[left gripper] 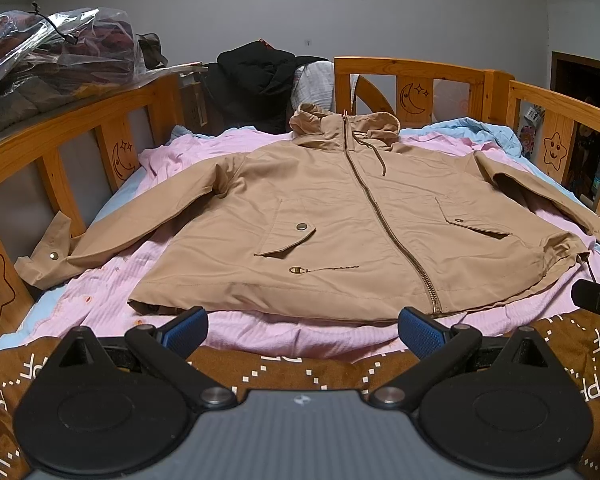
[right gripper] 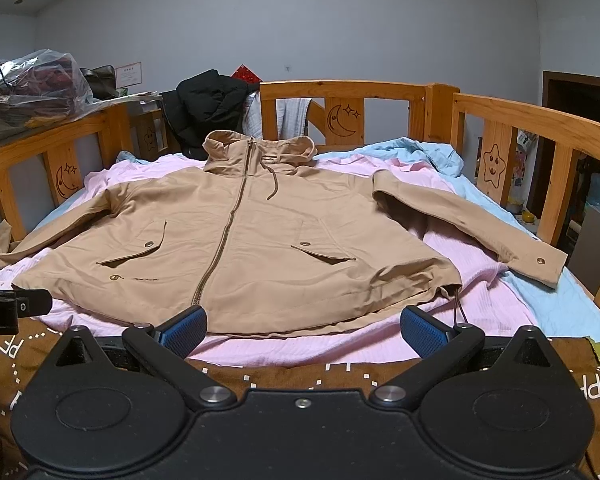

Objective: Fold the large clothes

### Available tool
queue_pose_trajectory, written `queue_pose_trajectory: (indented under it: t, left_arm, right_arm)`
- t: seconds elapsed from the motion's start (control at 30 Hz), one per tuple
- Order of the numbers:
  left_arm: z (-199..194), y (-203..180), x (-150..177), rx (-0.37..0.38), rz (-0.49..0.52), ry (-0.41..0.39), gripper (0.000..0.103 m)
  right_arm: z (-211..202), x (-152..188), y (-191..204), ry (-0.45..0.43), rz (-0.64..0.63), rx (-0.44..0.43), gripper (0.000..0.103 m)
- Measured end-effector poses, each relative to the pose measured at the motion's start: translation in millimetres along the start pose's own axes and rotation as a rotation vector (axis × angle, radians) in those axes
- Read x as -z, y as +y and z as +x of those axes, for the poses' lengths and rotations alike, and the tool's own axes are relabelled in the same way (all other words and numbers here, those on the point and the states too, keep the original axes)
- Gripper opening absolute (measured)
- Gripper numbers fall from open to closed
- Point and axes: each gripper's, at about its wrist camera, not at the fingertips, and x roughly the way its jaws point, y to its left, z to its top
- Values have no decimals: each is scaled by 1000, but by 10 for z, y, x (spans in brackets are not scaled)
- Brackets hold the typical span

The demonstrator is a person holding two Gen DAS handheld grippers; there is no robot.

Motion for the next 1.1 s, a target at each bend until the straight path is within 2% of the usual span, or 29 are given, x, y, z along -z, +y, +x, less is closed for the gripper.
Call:
queue_pose_trajectory:
  t: [0.77, 0.97, 1.1]
  left_arm:
    - [46, 5, 26, -2, -14, 23, 103]
    - [96, 33, 24, -2, -40, 59, 103]
    - [189, 112, 0, -3, -86, 107, 103]
  right_arm:
    - [22, 18, -7, 17, 9, 6, 103]
    - [85, 25, -1, 68, 12, 29, 103]
    - [170, 34, 36, 124, -26, 87, 103]
